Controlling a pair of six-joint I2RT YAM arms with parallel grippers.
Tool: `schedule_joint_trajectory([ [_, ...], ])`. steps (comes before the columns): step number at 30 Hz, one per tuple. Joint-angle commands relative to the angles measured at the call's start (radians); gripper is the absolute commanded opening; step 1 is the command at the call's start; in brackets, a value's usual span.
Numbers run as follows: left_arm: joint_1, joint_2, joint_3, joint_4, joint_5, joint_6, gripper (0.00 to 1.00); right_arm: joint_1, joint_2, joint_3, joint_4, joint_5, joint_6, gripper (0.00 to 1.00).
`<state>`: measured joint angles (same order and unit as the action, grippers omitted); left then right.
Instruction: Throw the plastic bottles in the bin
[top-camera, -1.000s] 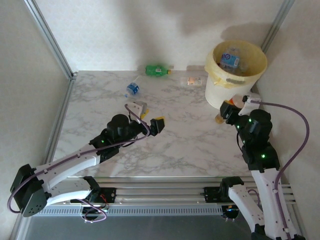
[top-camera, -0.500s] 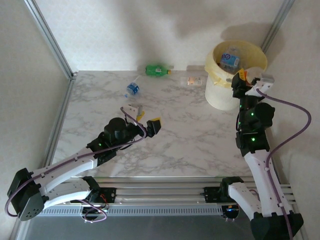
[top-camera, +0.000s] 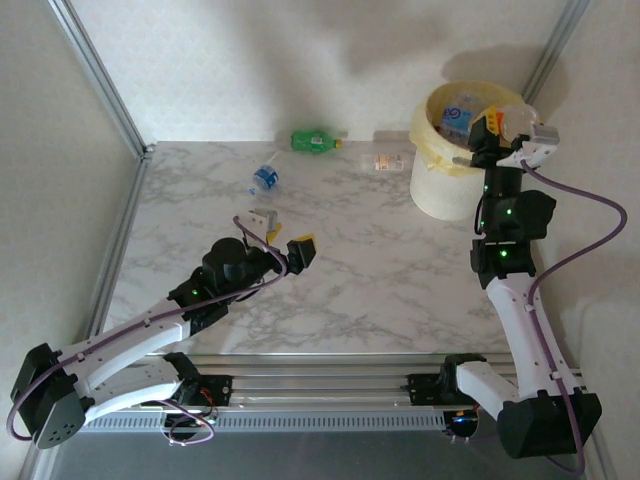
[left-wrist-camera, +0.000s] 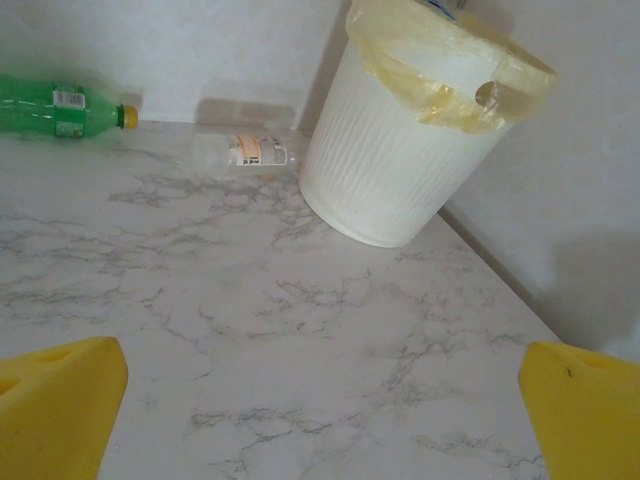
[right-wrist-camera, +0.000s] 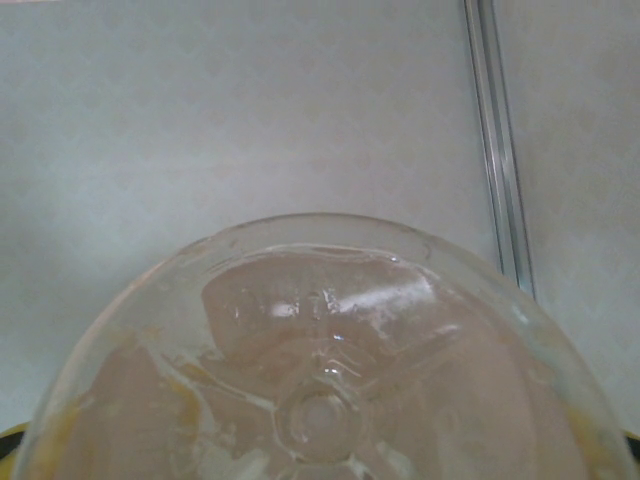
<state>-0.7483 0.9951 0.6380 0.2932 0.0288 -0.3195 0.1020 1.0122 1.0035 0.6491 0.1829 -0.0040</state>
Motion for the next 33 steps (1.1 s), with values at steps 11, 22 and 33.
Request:
schedule_joint_trajectory([
  [11,0.021,-0.021,0.008,-0.016,-0.004,-0.013,1.00,-0.040,0.232,0.350,-0.397,0.125,0.023,0.42],
  [22,0.029,0.003,0.029,-0.048,-0.009,-0.031,1.00,-0.078,0.581,0.788,-0.966,0.109,0.108,0.83],
  [33,0.055,0.022,0.056,-0.081,-0.033,-0.056,1.00,-0.081,0.360,0.630,-0.979,0.027,0.132,0.93],
])
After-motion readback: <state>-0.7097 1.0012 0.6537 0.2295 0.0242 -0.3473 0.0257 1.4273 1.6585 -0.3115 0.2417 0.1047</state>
